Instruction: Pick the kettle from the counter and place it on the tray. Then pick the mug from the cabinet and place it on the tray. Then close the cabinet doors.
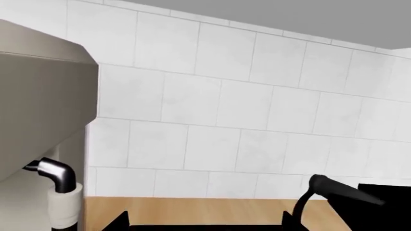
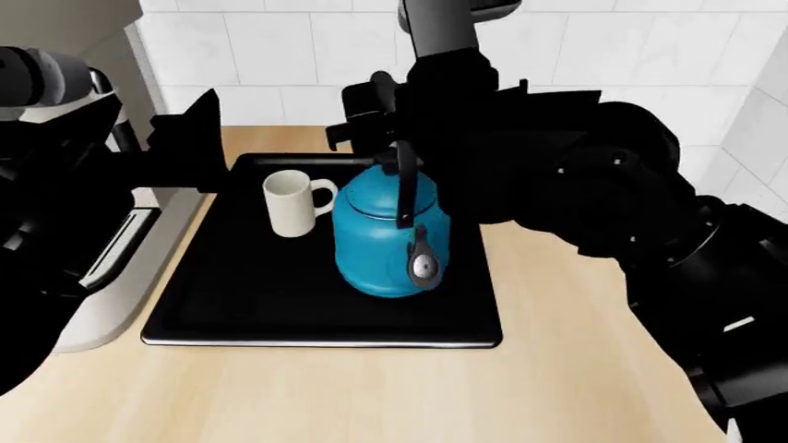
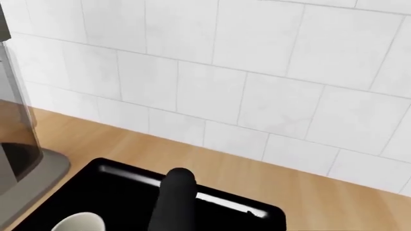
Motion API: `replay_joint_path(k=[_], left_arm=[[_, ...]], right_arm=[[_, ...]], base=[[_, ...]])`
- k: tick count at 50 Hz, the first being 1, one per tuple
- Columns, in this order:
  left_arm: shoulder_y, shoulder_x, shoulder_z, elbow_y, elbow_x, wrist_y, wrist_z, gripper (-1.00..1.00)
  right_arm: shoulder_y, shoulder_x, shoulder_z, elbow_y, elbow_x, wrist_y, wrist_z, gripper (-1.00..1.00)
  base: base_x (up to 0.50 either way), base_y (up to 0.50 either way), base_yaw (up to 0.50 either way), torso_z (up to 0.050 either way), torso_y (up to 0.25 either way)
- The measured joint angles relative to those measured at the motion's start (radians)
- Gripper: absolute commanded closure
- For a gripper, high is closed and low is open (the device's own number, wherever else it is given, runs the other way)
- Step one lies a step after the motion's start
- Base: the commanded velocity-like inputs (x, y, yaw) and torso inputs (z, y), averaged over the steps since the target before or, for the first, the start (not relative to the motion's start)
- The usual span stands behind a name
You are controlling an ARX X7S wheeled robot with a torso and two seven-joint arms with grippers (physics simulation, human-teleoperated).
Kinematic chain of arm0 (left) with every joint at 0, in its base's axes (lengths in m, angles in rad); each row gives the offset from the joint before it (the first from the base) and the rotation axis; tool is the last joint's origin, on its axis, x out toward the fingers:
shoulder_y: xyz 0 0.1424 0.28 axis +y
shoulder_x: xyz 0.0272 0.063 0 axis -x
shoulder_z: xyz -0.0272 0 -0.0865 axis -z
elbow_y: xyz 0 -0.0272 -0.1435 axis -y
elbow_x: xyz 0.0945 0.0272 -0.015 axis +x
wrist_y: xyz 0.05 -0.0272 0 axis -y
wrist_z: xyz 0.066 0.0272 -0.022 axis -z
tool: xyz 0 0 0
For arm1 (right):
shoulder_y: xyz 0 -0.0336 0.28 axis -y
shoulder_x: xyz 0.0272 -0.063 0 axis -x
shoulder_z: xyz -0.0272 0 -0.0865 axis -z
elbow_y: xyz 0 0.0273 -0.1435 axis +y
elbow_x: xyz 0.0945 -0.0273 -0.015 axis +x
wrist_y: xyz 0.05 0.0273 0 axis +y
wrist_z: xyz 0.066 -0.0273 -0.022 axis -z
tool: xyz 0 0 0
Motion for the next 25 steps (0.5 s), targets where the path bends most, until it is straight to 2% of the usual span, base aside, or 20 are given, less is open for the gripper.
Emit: replay_joint_path(k=[14,25], left_arm=[[0.007,-0.003,-0.001,-0.003,-0.001,0.006,0.0,-1.0],[0.004,-0.007,-0.004,-0.001,-0.013,0.008,-0.006,-1.0]], right_arm=[[0.002,0.008,0.003,-0.011,-0.005,0.004,-0.006,-1.0],[0.063,0.057,0.05,-0.107,0.039,0.025,0.043,-1.0]], base=[[0.0,0.0,0.0,0.0,0.0],[0.0,0.0,0.0,0.0,0.0]])
